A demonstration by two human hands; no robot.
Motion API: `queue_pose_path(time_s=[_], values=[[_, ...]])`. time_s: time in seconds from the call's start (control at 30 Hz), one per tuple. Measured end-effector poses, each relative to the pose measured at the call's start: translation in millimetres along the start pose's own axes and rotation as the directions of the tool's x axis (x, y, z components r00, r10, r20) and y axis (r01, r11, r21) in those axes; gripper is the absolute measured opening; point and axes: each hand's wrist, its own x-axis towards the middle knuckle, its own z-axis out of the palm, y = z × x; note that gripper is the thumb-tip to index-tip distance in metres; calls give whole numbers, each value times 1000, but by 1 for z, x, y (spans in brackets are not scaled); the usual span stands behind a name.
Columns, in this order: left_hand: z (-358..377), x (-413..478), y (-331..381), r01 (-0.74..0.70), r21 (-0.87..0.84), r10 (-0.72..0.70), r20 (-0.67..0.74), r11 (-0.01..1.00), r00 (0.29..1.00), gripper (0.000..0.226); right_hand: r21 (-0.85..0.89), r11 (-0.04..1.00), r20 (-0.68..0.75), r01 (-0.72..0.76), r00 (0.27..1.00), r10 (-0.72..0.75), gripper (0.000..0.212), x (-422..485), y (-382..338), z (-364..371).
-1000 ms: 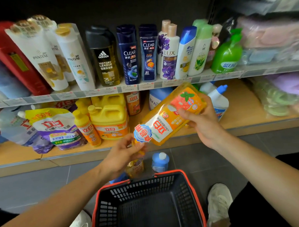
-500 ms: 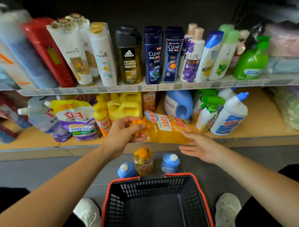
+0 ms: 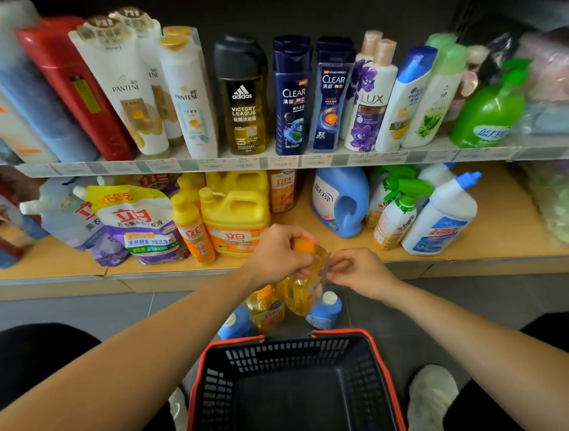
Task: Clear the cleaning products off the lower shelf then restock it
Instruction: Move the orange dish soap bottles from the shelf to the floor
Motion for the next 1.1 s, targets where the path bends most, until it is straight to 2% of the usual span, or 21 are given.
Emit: queue_pose_path(time_s=[0.13, 0.3, 0.47, 0.67, 0.83, 0.9, 1.0, 1.03, 1.1], values=[[8, 3, -16, -4, 133, 4, -5, 991, 1000, 28, -201, 976, -60, 80, 994, -94, 16, 29, -6, -21], [15, 6, -52, 55, 217, -75, 84, 975, 994, 33, -266, 949, -44, 166, 982, -185, 28, 89, -19, -28], [22, 9, -82, 2, 439, -82, 164, 899, 983, 45, -192, 965, -48, 176, 981, -189, 49, 149, -24, 2], [17, 11, -111, 54, 510, -192, 222, 858, 956, 54, -37, 993, -125, 115, 985, -119, 68, 208, -2, 47], [12, 8, -116, 85, 564, -263, 242, 821, 934, 46, 174, 980, -183, 100, 981, -68, 89, 247, 4, 67], [5, 11, -106, 30, 642, -201, 195, 766, 960, 36, 233, 964, -179, 128, 980, -87, 98, 261, 4, 69], [-12, 19, -86, -22, 654, 77, -55, 756, 996, 36, 310, 938, -155, 153, 982, -109, 104, 280, 2, 69], [-18, 22, -80, -41, 685, 206, -162, 728, 965, 39, 329, 931, -154, 158, 982, -112, 102, 286, 2, 69], [-30, 27, -73, -48, 771, 432, -302, 635, 850, 44, 374, 909, -169, 182, 977, -127, 99, 291, 1, 69]])
